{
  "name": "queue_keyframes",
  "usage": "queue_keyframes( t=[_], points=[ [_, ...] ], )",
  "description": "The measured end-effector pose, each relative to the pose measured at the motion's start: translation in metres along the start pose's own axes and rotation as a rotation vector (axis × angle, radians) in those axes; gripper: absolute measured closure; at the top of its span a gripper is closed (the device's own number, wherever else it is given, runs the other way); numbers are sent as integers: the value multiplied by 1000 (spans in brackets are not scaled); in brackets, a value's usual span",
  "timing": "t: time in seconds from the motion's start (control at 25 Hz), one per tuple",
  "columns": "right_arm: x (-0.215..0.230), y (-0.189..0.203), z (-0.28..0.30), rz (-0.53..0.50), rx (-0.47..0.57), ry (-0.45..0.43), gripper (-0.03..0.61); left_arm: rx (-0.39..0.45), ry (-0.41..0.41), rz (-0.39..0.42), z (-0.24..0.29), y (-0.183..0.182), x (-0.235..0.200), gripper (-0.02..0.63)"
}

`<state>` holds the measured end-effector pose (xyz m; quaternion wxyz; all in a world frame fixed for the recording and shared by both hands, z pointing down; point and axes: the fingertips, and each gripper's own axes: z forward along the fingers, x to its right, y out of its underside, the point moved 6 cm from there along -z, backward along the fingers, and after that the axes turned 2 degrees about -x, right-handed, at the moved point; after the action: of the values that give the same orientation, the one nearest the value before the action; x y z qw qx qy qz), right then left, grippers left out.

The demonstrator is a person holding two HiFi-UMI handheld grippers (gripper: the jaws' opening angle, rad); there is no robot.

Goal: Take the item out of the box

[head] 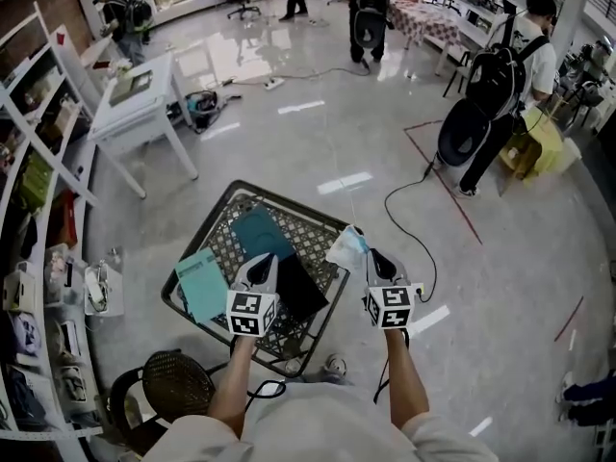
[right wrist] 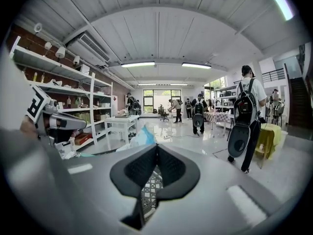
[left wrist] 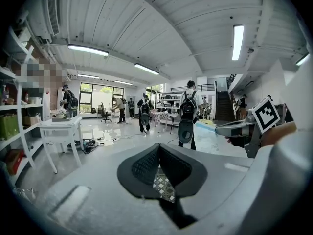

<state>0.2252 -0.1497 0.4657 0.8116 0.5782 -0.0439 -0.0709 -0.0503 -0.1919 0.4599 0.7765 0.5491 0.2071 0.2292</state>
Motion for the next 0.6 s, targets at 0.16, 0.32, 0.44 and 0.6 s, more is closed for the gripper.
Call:
queue_keyframes(
  t=[0.16,0.32,0.44,0.6],
  points=[
    [2,-18,-1,-15,37,3,578,38,-6,10,0,-16,-1,607],
    [2,-33,-1,-26,71,9,578,77,-9,22,-2,-30,-4,607],
    [-1,-38,-7,-24,80,10,578,83,-11,24,-9,-34,-3,607],
    [-3,-46,-9,-31,93,11,578,99,-8,27,-11,-41,-2,607]
  ],
)
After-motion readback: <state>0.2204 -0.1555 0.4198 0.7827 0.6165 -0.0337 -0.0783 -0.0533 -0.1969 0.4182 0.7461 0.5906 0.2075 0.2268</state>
